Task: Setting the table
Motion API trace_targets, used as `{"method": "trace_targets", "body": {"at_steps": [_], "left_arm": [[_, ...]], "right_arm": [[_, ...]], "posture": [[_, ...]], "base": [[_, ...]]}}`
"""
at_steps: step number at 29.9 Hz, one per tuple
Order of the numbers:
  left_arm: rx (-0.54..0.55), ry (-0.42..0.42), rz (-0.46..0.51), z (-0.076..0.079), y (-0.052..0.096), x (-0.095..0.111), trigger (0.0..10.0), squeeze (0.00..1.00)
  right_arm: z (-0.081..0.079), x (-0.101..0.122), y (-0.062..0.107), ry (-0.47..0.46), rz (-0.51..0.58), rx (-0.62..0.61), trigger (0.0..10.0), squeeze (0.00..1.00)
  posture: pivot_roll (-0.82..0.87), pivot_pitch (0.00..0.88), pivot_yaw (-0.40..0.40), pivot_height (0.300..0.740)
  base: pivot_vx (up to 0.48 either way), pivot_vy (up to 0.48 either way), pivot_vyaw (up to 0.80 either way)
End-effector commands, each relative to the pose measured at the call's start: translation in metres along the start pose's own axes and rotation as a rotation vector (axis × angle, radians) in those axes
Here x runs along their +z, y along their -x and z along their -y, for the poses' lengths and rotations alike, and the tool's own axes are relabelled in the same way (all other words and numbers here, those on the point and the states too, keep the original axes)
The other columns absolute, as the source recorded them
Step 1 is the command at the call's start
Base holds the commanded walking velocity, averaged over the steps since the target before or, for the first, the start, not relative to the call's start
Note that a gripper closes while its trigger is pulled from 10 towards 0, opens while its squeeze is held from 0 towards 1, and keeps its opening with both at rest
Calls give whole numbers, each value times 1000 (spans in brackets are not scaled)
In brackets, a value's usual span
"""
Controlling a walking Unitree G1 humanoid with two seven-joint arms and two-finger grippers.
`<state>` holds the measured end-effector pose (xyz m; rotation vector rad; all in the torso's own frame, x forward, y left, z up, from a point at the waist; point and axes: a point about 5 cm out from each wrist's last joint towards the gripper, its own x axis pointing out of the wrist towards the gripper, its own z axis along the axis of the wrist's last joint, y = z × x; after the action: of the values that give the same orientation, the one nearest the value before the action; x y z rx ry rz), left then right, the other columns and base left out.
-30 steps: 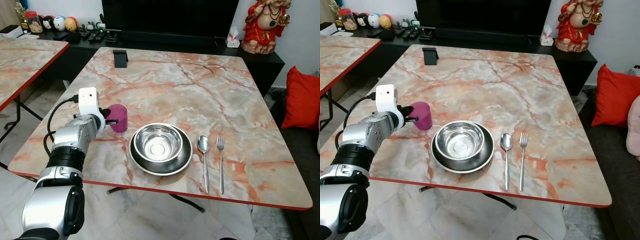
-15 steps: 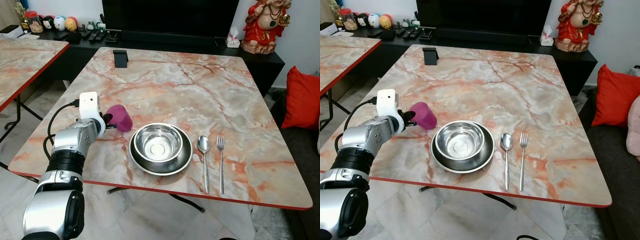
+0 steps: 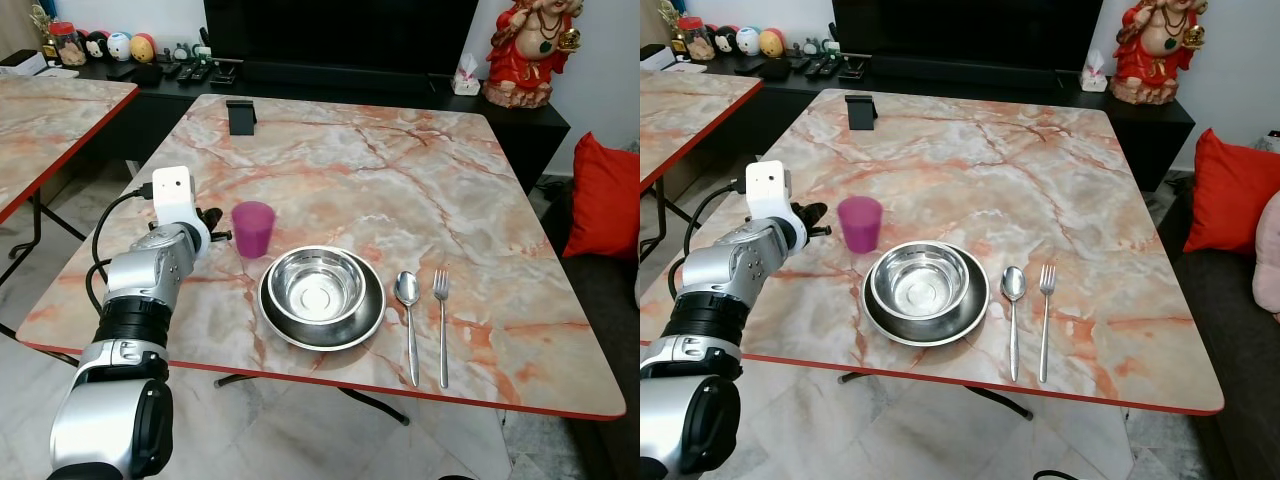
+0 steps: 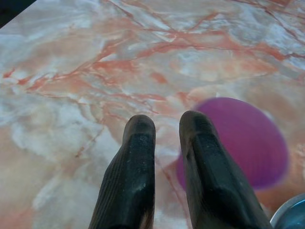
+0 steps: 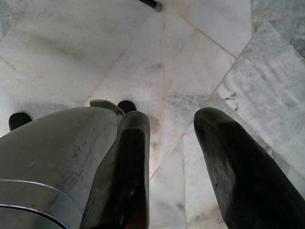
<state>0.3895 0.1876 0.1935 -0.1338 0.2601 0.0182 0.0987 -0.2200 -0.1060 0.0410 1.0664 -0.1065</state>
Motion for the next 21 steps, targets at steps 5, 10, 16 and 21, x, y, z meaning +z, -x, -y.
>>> {"method": "trace_targets", "body": {"at_steps": [5,10,16,21], "left_arm": [[6,-3,63,4,3,13,10000,0],[-2,-181,349,5,14,31,10000,0],[67,-352,488,-9,30,22,10000,0],[399,-464,562,-67,59,9,10000,0]], "right_arm": [[2,-2,1,3,-10,-5,10000,0],[3,-1,1,-17,10,-16,10000,0],[3,0,1,-33,31,-28,10000,0],[4,0,2,-46,41,-41,10000,0]], "posture": [[5,0,-49,736],[5,0,-50,736],[3,0,-44,736],[0,0,-40,736]], "base": [[0,0,0],[0,0,0],[0,0,0],[0,0,0]]}}
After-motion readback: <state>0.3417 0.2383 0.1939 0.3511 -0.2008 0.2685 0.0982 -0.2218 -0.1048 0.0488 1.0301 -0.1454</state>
